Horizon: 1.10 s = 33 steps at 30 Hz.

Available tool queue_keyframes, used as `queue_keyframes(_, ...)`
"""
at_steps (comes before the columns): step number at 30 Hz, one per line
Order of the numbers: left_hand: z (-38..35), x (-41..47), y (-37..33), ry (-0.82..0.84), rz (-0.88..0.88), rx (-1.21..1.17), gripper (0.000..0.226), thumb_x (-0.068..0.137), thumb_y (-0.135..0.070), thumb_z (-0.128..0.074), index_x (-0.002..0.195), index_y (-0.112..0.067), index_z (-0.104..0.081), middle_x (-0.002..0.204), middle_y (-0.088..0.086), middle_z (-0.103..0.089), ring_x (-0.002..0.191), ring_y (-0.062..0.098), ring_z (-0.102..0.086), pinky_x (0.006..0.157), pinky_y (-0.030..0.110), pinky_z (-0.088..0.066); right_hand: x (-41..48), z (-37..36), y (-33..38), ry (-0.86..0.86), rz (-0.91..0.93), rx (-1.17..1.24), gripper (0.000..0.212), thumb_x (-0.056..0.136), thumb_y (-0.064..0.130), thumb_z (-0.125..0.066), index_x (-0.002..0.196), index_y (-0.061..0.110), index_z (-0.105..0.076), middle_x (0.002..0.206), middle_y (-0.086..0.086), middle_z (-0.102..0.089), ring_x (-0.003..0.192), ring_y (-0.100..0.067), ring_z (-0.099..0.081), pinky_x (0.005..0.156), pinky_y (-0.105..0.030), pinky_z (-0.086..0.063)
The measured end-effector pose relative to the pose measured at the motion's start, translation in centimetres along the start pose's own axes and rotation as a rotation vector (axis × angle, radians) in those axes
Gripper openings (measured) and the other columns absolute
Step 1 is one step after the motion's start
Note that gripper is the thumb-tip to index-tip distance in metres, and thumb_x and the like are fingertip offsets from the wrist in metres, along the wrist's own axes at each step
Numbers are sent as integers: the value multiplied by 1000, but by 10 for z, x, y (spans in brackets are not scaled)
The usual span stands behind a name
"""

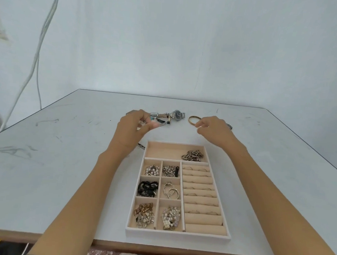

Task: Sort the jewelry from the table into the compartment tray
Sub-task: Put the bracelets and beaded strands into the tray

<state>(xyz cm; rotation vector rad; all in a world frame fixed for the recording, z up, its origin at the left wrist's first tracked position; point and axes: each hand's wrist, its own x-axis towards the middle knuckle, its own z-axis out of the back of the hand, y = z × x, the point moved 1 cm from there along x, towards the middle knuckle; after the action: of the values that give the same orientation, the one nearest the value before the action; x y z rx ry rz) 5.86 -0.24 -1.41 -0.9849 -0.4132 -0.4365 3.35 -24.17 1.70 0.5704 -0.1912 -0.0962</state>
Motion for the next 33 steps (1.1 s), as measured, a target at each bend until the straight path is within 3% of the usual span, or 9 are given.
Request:
queue_keyframes(3,-2,-1,-15,-3,-110,-16,16,85,-31,-68,76,-27,-56,106,-12,-60,100,14,-59,84,27,-48,26,-7,-14,-39,-64,-190,35,91,14,-47,123,15,-60,127,-8,-56,118,-28,-49,86,-33,-40)
queue_keyframes(9,-8,0,-24,36,-216,71,21,87,-36,-64,81,-17,-57,113,-9,-60,106,10,-54,92,37,-45,64,-20,-28,26,-183,-558,45,97,30,-40,140,14,-38,145,-15,-34,134,-38,-30,106,-50,-26)
queue_keyframes(11,-9,1,-24,34,-226,70,22,87,-37,-64,82,-16,-58,113,-9,-60,106,10,-53,93,38,-45,72,-20,-33,60,-345,-517,51,96,32,-38,144,13,-32,152,-19,-22,138,-45,-20,108,-58,-22)
queue_keyframes(14,-9,1,-25,40,-225,70,23,86,-39,-63,82,-16,-58,114,-8,-61,106,11,-54,92,37,-45,77,-19,-43,54,-424,-422,47,93,32,-45,135,12,-44,144,-18,-37,132,-42,-32,105,-52,-35)
queue_keyframes(17,-10,1,-28,49,-227,88,24,86,-39,-63,84,-16,-58,114,-8,-61,105,10,-52,90,31,-43,79,-14,-47,-28,-309,-378,9,87,14,-53,94,8,-56,114,-15,-56,104,-35,-52,75,-33,-46)
queue_keyframes(20,-10,1,-28,60,-235,106,24,86,-40,-63,84,-16,-58,115,-9,-60,104,11,-52,88,25,-41,80,-5,-48,-93,-268,-364,21,80,-2,-52,66,8,-41,88,-12,-52,75,-28,-49,50,-21,-32)
queue_keyframes(25,-10,-1,-32,75,-250,146,23,86,-43,-62,79,-22,-56,107,-12,-62,98,9,-52,84,12,-35,76,2,-53,-108,-229,-343,16,73,-4,-59,88,2,-58,92,-13,-57,73,-28,-53,50,-21,-37)
queue_keyframes(29,-17,-5,-36,105,-275,195,23,85,-53,-56,79,-31,-49,100,-12,-64,93,11,-54,80,22,-40,69,-1,-67,-146,-120,-283,13,68,-5,-62,76,5,-58,92,-15,-67,79,-29,-59,61,-27,-43)
queue_keyframes(33,-26,-10,-41,154,-313,236,34,82,-65,-46,82,-31,-51,89,-14,-60,90,8,-53,77,29,-42,54,1,-75,-306,-147,199,12,71,2,-68,81,4,-63,83,-6,-61,77,-22,-56,61,-27,-45)
